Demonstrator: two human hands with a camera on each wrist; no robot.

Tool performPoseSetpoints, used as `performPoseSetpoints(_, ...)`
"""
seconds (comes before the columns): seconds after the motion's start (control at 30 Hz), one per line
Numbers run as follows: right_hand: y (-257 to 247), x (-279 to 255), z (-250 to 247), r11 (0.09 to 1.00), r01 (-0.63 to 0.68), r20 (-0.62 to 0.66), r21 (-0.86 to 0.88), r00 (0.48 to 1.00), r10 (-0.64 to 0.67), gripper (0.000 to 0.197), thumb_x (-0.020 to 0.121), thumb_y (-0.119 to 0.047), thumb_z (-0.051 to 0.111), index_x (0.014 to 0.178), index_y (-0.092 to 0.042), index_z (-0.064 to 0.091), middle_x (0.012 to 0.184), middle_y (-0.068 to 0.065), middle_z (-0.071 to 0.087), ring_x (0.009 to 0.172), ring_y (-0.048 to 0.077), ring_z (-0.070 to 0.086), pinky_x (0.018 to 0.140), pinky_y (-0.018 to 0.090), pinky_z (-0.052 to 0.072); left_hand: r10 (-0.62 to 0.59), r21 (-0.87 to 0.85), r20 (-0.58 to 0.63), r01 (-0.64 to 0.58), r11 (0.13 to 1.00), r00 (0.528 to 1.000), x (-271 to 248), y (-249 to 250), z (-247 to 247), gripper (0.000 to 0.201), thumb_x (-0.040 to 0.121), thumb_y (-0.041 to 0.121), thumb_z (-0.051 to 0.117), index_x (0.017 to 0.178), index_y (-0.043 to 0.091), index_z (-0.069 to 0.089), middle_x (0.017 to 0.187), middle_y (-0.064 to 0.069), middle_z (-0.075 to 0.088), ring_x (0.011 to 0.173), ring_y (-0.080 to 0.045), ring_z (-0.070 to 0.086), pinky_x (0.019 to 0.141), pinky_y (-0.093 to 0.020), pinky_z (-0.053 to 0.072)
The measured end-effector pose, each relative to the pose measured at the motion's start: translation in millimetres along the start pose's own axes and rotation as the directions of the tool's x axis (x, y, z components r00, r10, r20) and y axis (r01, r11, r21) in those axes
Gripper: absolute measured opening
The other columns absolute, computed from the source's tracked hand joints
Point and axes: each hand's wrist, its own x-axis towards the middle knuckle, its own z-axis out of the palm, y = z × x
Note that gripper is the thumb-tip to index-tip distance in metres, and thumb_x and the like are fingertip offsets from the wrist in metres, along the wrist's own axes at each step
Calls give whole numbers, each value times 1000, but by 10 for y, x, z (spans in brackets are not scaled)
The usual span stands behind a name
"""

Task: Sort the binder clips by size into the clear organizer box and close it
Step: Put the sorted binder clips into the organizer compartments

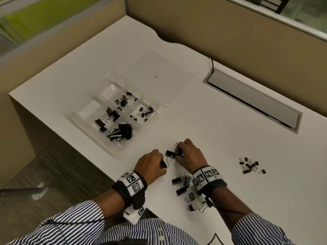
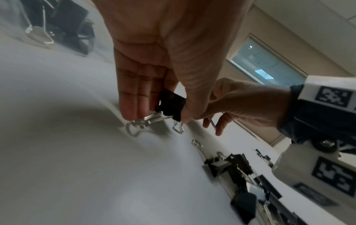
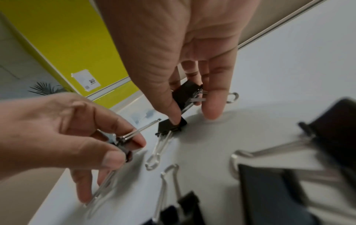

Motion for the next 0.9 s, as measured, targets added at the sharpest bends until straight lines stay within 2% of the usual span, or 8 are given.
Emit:
performPoseSetpoints(0.13, -101, 10, -27, 1000, 13, 16, 19, 1000, -13, 30, 83, -24, 67, 112, -18, 63, 107, 2, 52, 79, 28, 61, 69, 36, 52, -19, -67, -42, 16, 998, 999, -27, -46, -66, 31, 80, 38, 71, 101, 16, 64, 97, 0, 56, 83, -20, 61, 70, -33, 51)
performPoseSetpoints(0.37, -381, 54, 74, 985, 17, 12, -170, 1000, -15, 24, 85, -16, 60, 109, -16, 62, 99, 6, 58, 80, 29, 61, 61, 34, 47, 31, -134, -133, -48, 990, 991, -71, -170, -259, 34, 79, 39, 75, 102, 18, 65, 94, 4, 56, 79, -16, 62, 69, -34, 55)
performPoseSetpoints(0.47, -541, -3, 125, 967, -6, 29, -257, 999, 14, 22, 74, -7, 68, 94, -10, 61, 84, 9, 56, 60, 29, 58, 47, 30, 35, 54, -139, -149, -75, 987, 987, -80, -205, -349, 32, 80, 40, 73, 102, 18, 65, 93, 6, 56, 79, -14, 62, 68, -31, 54)
performPoseSetpoints(0.57, -547, 15, 243, 972, -1, -4, -235, 1000, 0, 31, 59, -7, 77, 84, -9, 59, 71, 9, 53, 39, 25, 47, 34, 25, 29, 71, -164, -150, -95, 982, 986, -97, -250, -441, 33, 79, 43, 73, 103, 21, 65, 93, 8, 56, 79, -11, 61, 68, -27, 52)
performPoseSetpoints(0.63, -551, 47, 215, 976, -18, -22, -216, 1000, 13, 26, 68, -11, 73, 89, -8, 57, 78, 10, 55, 46, 28, 52, 39, 28, 32, 88, -188, -150, -115, 975, 985, -106, -294, -526, 37, 79, 44, 73, 106, 22, 64, 96, 8, 57, 80, -11, 61, 70, -29, 53)
performPoseSetpoints(0.73, -559, 103, 82, 982, -76, -52, -174, 996, 68, 22, 86, -22, 60, 105, -12, 57, 96, 8, 58, 74, 32, 61, 58, 34, 45, 90, -224, -186, -132, 966, 978, -103, -406, -707, 39, 79, 44, 74, 108, 21, 63, 98, 8, 57, 80, -10, 60, 73, -32, 55)
performPoseSetpoints(0.8, -617, 138, -40, 991, -86, -76, -103, 994, 78, 25, 87, -26, 62, 109, -16, 59, 99, 6, 59, 80, 30, 62, 66, 36, 50, 81, -241, -226, -136, 961, 971, -85, -534, -865, 41, 79, 43, 75, 110, 21, 63, 100, 8, 58, 85, -9, 60, 77, -32, 55)
performPoseSetpoints(0.9, -811, 283, -224, 998, -68, -136, -10, 989, 66, 22, 85, -28, 66, 106, -20, 62, 97, 1, 61, 80, 23, 61, 69, 34, 50, 52, -249, -282, -126, 960, 958, -48, -793, -1159, 41, 78, 43, 75, 111, 21, 63, 101, 8, 59, 89, -9, 61, 78, -31, 56)
